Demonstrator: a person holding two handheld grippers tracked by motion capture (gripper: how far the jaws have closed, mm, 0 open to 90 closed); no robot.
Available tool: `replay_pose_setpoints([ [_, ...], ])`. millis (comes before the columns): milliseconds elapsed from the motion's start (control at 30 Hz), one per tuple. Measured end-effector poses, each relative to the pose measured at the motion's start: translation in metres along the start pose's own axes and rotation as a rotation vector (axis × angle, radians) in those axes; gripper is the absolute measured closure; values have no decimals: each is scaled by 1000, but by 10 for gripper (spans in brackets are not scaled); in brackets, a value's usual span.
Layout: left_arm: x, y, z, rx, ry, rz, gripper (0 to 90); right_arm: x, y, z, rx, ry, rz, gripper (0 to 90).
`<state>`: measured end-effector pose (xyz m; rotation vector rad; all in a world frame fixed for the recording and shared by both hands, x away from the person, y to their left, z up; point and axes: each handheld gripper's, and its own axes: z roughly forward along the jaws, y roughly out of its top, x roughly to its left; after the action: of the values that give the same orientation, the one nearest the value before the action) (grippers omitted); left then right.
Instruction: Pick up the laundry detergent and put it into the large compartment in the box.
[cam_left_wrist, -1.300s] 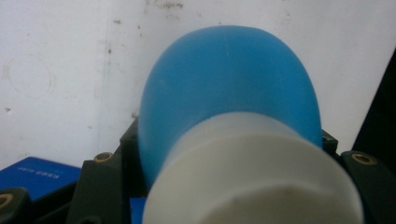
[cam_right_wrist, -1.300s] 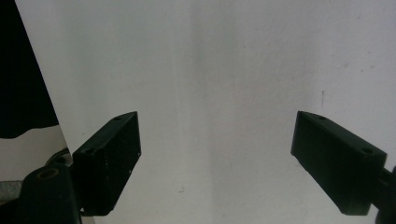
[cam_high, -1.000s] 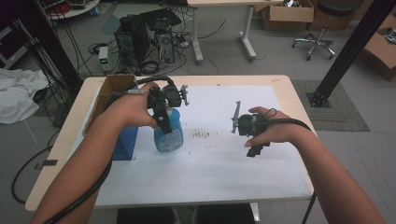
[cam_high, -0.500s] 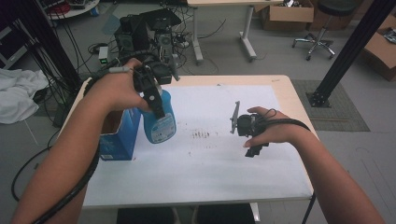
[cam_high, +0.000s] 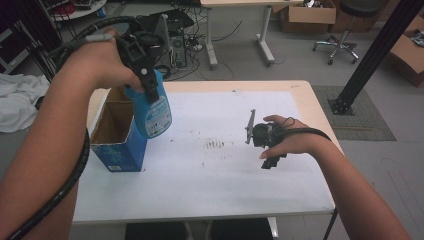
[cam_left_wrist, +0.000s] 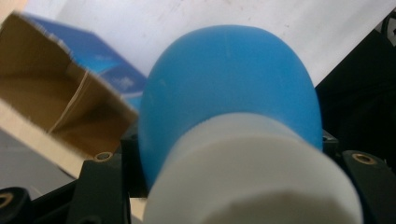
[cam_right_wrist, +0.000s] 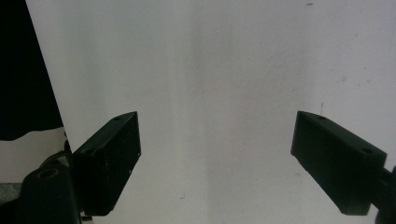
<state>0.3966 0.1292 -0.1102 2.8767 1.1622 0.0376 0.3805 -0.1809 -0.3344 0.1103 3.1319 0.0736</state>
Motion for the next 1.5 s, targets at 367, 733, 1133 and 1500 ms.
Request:
replay_pose_setpoints([
  [367,31,-14,-26,-2,2,-272,383,1,2,1,-4,1,0,159],
  [733,55,-31,-43,9,47,-512,384,0,6,4,-2,8,-15,159],
  [1133,72,-50,-48,5,54,-624,384,1,4,2,-7,7,-12,159],
  [1500,81,-61,-39,8,53,-649,384,1,4,1,-7,7,-11,159],
])
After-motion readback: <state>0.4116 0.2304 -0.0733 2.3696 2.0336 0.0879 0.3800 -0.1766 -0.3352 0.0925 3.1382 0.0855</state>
